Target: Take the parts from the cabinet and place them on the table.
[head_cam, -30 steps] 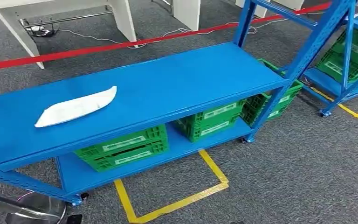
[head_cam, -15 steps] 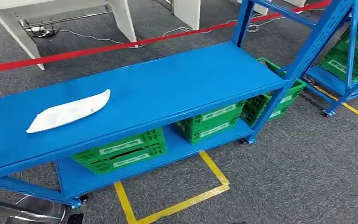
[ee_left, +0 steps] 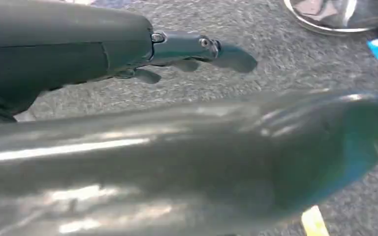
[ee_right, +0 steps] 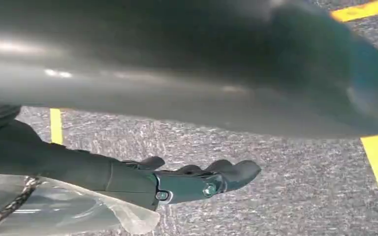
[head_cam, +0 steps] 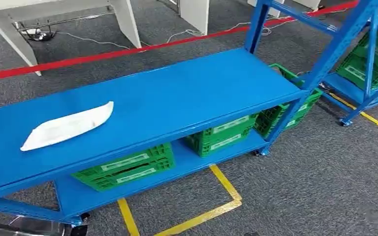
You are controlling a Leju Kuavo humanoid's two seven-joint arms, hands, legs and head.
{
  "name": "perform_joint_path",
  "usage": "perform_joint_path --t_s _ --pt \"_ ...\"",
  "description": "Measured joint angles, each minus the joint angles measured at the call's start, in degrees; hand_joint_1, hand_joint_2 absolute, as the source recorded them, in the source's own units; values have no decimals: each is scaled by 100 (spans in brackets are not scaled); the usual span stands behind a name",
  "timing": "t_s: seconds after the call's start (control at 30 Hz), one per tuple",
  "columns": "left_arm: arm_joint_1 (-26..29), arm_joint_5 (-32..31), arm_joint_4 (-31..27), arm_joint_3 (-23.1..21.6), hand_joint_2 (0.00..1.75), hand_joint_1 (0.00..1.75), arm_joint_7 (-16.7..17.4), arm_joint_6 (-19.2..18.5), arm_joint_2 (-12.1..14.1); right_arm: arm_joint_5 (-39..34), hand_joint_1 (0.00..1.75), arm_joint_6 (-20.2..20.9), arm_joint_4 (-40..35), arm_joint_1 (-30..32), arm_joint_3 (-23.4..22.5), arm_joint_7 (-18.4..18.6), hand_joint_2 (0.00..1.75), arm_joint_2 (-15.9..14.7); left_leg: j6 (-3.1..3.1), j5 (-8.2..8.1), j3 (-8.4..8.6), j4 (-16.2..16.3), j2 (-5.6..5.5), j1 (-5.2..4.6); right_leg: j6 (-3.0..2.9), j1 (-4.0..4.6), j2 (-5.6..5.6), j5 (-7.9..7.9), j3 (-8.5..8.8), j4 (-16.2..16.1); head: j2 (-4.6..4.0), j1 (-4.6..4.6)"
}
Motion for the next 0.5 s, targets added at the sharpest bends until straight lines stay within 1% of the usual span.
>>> perform_joint_path --t_s 0.03,0.07,0.13,0.17,0.2,0.23,0.27,0.3,0.33,0.37,0.4,0.43,0.47,0.5 --pt "6 0 0 4 0 0 0 0 0 0 0 9 0 8 0 -4 0 0 20 -7 69 -31 4 12 9 -3 -3 -75 -57 121 -2 9" --pt "-5 0 0 9 0 0 -2 0 -2 0 0 9 0 0 0 -4 0 0 50 -22 100 -35 5 14 28 -4 -4 -185 -215 414 -2 28" --pt "-13 0 0 9 0 0 -2 4 -18 2 0 7 0 -4 0 -2 0 0 68 -51 132 -31 8 11 76 -15 -2 -483 -774 1266 -2 30" --pt "-15 -2 0 9 0 0 0 9 -18 2 0 7 0 5 0 -2 0 0 68 -86 157 -31 7 13 90 -15 -6 -628 -1029 1581 -2 33" --pt "-12 -11 0 11 0 0 7 9 -15 4 0 9 0 17 0 2 0 0 66 -118 195 -31 5 16 98 -21 -6 -631 -1163 1655 -2 39" --pt "-3 -33 0 11 0 0 9 9 -15 7 0 9 0 25 0 2 0 -2 57 -161 255 -31 1 21 122 -43 -6 -452 -1178 1472 -2 30" --pt "-4 -35 0 13 0 0 15 7 -15 9 0 9 0 23 0 2 0 -15 41 -207 313 -30 -3 29 131 -57 -10 -151 -1090 1123 -2 37" --pt "-7 -44 0 15 0 0 22 -4 -18 11 0 9 0 17 0 2 0 -20 12 -259 390 -28 -4 46 133 -72 -17 251 -921 611 -2 35" --pt "-6 -53 0 15 0 0 20 -29 -17 11 0 20 0 18 0 2 0 -22 -34 -316 428 -28 -3 41 143 -92 -35 586 -793 160 -2 41" --pt "-23 -55 0 15 0 0 17 -53 -9 9 0 44 4 13 0 4 0 -22 -76 -347 457 11 -1 31 97 -49 -40 407 -843 173 -2 61" --pt "-32 -64 -2 15 0 0 -2 -76 -9 9 0 46 4 -9 2 -2 0 -22 -110 -375 417 6 -3 21 -26 -43 -49 384 -808 182 -2 61" --pt "-27 -68 0 15 0 0 -4 -94 -9 7 0 44 2 5 0 2 0 -22 -135 -393 435 8 8 20 -75 -38 -31 509 -792 181 -2 39" --pt "-26 -70 -2 15 0 0 -13 -94 -9 4 0 44 2 14 0 2 0 -26 -149 -387 468 10 5 21 -107 -30 -37 498 -783 183 -2 50" --pt "-27 -72 -2 15 0 0 -13 -94 -9 2 0 72 2 21 -2 2 0 -26 -170 -407 477 -3 4 27 -142 -47 -24 518 -738 175 -2 50"
